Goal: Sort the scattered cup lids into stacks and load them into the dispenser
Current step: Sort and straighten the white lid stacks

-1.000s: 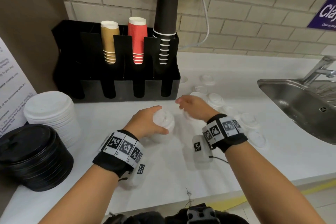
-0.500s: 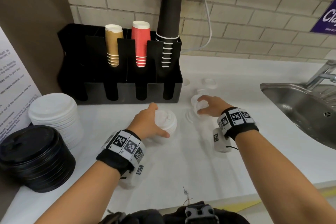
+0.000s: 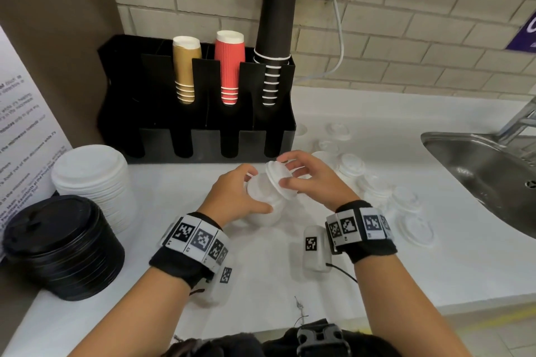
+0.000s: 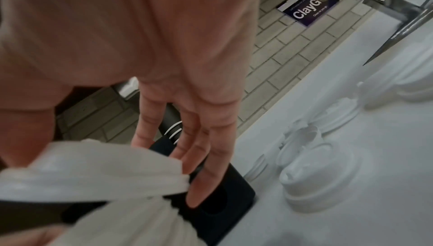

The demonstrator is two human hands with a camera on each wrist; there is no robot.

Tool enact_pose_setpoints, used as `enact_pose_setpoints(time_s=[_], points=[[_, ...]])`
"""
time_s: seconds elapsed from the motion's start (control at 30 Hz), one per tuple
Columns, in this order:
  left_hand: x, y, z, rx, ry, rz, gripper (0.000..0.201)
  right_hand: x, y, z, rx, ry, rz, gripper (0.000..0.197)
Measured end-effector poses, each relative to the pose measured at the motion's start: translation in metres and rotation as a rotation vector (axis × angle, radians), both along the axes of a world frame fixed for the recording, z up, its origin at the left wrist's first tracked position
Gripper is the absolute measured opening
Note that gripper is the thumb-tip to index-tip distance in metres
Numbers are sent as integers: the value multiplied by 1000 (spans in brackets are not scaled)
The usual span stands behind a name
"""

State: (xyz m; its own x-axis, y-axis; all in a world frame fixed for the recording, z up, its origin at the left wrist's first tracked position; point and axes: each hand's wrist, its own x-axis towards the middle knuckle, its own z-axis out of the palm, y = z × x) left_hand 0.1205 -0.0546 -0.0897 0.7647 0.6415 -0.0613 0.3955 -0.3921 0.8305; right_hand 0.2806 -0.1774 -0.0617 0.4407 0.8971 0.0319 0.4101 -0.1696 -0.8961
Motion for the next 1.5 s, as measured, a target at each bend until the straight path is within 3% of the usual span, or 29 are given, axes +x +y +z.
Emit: enact_pose_setpoints(time_s=[0.17,0.47,0.63,0.77,0.9,1.1,1.3,1.5], points=[[2,-6,-1,36,-40,-6,69,-6,4,-9,7,46,-12,35],[9,-5,-4,110,41,-12,92,-6,7,-10,39,227,-61,33],[10,-2,-7,44,-28,31,66,-8,9,-5,4,271,-70,36],[10,-2,-10,8,-64,15,65,-7,4,-3,46,-84,-71,51],[10,-1,-9,-8,-89,12,65,-14,8,-1,25,-362,73,63],[6,5,-6,-29,-64,-13,68,-7,9,-1,-132,-343,138,64],[4,8,-6,-40,-42,21,83,-5,15,2,-119,-361,152,45],[3,6,-5,-33,-57,-25,87,-6,16,-4,-119,-411,171,46]])
